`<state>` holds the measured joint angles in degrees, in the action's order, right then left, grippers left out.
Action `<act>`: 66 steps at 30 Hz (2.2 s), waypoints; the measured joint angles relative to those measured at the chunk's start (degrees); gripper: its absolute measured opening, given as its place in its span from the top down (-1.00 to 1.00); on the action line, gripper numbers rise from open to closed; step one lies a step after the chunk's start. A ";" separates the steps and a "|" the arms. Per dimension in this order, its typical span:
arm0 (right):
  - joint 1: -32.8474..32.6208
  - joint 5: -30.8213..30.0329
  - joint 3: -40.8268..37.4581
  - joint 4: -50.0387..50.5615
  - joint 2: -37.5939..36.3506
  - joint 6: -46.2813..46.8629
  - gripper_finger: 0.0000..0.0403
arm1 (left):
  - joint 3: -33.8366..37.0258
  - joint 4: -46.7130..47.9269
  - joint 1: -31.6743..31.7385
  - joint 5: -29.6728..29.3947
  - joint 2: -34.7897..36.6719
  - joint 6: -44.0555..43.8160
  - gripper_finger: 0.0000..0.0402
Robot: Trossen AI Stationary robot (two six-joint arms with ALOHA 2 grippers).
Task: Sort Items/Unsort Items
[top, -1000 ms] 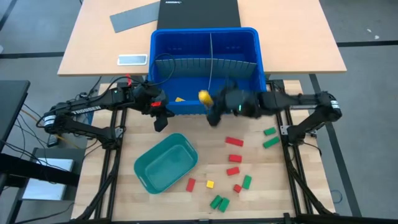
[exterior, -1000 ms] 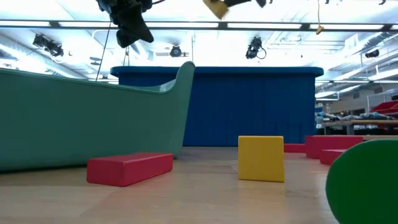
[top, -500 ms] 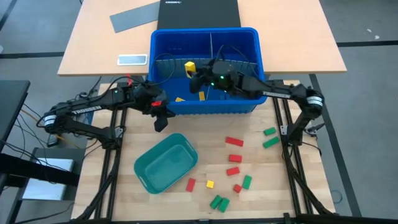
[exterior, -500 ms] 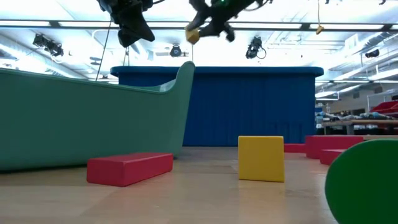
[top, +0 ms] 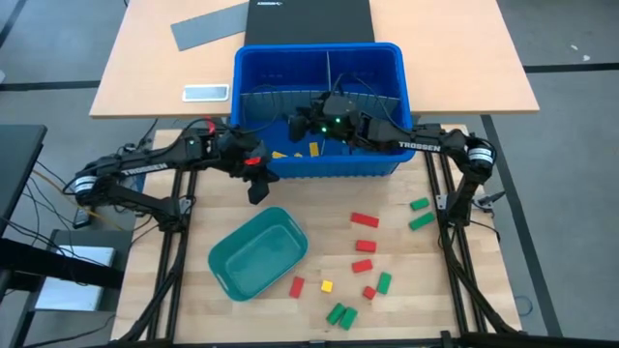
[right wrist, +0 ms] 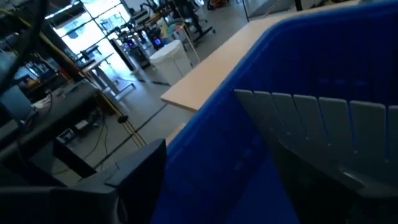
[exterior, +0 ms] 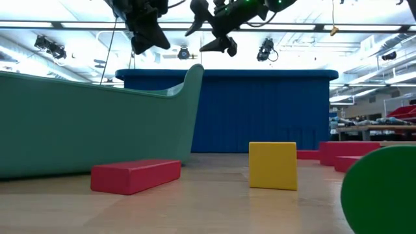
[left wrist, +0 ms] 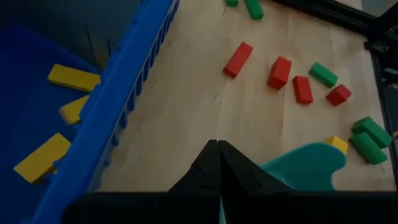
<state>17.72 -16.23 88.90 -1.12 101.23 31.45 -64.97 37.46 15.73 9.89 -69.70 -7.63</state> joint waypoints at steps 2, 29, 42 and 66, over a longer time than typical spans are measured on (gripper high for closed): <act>0.00 0.00 0.00 -1.21 -0.02 -0.42 -0.48 | 0.00 0.22 0.00 0.27 -0.74 -0.03 1.00; -14.84 -3.58 0.02 0.98 -3.89 -8.60 0.62 | 0.00 -3.02 -0.13 3.97 -1.13 1.56 1.00; -19.38 -9.84 0.02 2.19 -3.89 -5.49 0.98 | -0.02 -3.51 -0.13 6.58 -1.13 3.10 1.00; -29.12 -14.08 0.02 13.07 -3.89 5.41 1.00 | -0.02 -3.29 -0.15 9.09 -1.13 3.14 1.00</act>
<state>-11.41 -30.30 88.92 11.94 97.34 36.87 -64.99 34.17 15.57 18.98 -70.83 -4.49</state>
